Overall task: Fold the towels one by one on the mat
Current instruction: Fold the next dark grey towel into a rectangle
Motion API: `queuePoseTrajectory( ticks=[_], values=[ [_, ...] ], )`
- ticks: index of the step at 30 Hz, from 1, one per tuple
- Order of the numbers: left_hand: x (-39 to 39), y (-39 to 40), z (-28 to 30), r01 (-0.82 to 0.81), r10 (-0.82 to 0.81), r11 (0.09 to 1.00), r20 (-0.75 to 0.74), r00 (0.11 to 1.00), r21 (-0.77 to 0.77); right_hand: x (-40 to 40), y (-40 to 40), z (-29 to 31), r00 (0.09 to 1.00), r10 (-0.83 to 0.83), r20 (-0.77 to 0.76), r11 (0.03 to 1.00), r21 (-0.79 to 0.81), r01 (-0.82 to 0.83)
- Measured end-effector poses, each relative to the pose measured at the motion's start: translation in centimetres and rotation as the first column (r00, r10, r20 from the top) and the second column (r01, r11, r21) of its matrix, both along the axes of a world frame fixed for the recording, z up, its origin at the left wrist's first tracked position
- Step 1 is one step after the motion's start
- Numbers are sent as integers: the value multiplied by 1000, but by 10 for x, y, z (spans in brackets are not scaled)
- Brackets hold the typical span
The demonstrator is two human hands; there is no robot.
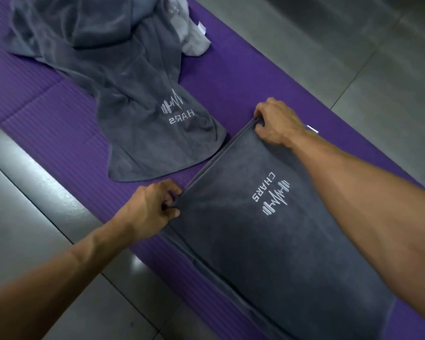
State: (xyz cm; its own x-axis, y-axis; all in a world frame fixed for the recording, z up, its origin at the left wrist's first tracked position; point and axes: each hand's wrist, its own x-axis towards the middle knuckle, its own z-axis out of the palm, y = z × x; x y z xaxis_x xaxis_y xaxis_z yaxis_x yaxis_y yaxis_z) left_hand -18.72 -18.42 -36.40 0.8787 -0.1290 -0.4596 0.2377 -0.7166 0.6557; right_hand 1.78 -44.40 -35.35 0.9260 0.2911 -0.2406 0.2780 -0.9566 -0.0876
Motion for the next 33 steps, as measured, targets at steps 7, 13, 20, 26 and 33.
queuePoseTrajectory(
  ticks=[7,13,20,26,33],
  values=[
    [3,-46,4,310,-449,885,461,766,347,-60,-11,-16,979,-187,75,927,342,151],
    [-26,-75,-44,442,-637,736,304,708,512,-94,-42,-38,999,-28,-29,998,56,29],
    [-27,-89,-33,382,-573,789,354,739,481,-99,-48,-16,956,-295,8,917,283,280],
    [-65,-162,-35,550,-707,706,416,572,445,-257,-83,-34,944,-323,71,923,245,297],
    [-75,-188,-37,533,-742,665,377,555,523,-331,-182,-38,758,-649,68,755,-68,652]
  ],
)
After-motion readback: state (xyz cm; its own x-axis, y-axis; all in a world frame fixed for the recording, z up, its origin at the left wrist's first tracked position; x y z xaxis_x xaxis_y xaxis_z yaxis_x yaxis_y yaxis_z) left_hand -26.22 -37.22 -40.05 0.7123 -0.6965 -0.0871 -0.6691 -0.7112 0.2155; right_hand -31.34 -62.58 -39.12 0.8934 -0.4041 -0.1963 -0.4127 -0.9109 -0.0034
